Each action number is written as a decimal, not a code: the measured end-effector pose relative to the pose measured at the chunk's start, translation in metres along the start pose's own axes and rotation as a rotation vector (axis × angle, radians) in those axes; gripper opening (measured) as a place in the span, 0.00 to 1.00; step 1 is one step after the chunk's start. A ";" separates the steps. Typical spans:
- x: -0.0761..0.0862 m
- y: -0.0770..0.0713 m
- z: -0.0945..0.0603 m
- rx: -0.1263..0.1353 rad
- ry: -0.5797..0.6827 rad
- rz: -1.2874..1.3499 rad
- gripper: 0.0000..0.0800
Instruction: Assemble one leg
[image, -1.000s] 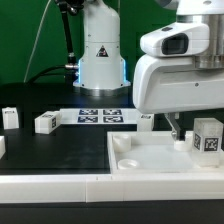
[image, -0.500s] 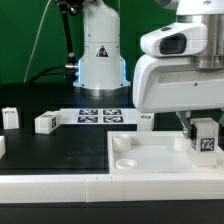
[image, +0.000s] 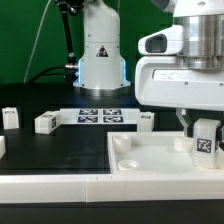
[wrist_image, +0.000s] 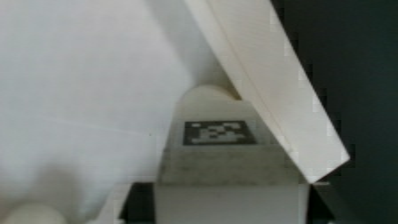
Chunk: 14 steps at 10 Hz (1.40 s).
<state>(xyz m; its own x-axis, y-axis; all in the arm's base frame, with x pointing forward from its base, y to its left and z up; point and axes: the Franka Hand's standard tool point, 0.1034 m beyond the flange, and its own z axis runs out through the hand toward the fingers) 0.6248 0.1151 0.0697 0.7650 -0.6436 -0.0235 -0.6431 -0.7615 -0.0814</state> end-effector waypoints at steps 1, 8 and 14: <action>0.001 0.000 0.000 0.016 0.001 0.118 0.36; 0.000 0.002 0.001 0.039 -0.023 0.762 0.36; 0.001 0.002 0.001 0.031 -0.029 0.646 0.72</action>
Offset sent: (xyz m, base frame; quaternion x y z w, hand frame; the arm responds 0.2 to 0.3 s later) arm -0.0115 -0.0107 -0.0023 -0.0166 0.0100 0.3362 0.9416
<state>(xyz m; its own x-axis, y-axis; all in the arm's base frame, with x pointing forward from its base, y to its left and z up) 0.6242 0.1130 0.0689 0.2247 -0.9688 -0.1043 -0.9734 -0.2181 -0.0709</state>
